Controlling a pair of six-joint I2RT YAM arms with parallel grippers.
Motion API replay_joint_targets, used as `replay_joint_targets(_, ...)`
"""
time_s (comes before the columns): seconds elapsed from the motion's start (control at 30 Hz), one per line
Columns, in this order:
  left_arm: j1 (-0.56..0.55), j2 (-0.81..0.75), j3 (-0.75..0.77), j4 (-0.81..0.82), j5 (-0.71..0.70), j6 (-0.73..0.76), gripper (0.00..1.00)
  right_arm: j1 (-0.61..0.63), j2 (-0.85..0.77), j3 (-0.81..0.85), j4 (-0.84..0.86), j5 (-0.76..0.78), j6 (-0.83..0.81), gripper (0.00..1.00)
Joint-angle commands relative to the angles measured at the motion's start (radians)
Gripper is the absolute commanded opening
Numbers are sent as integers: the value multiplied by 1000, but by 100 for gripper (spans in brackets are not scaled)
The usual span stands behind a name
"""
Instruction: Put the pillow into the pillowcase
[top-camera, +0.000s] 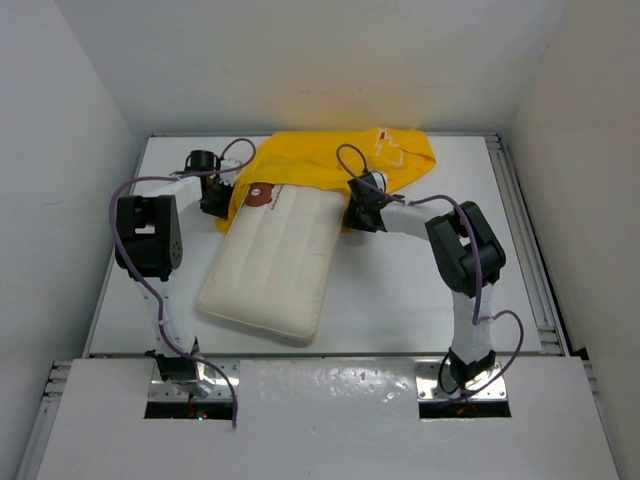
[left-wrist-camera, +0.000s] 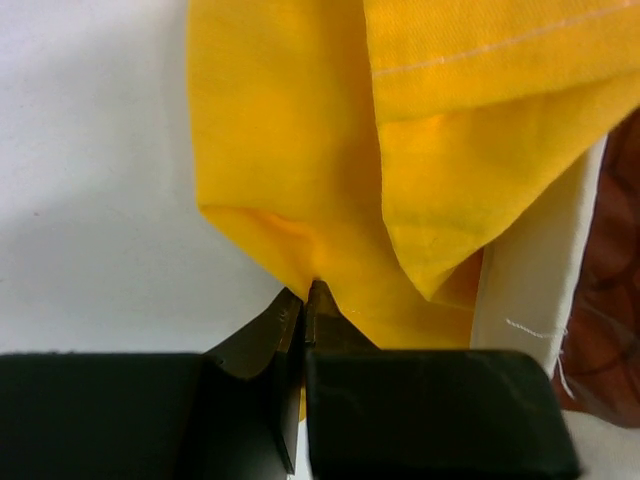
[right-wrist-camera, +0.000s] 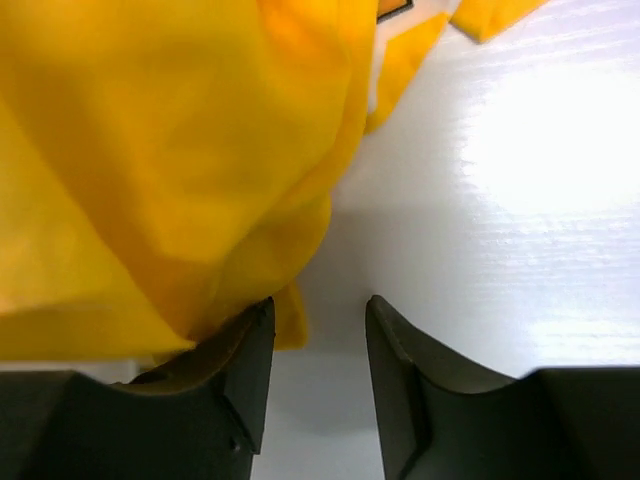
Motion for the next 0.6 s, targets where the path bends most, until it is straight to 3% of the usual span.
replay_joint_targets(0.0,2,-41,-32,-14,9,20,0,23,-57,-68,-78,190,-30,41)
replay_joint_targets(0.17,5,-28,-26,-25,16,4,0,17,-267,-359,219,182,-37,43)
replay_joint_targets(0.27,3,-26,-21,-37,16,3,0,13,-349,-459,383,122,-39,56)
replay_joint_targets(0.43,3,-38,-26,-43,13,14,0,10,-239,-282,298,40,-17,58)
replay_joint_targets(0.57,5,-46,-29,-43,13,12,0,8,-93,-167,217,19,7,51)
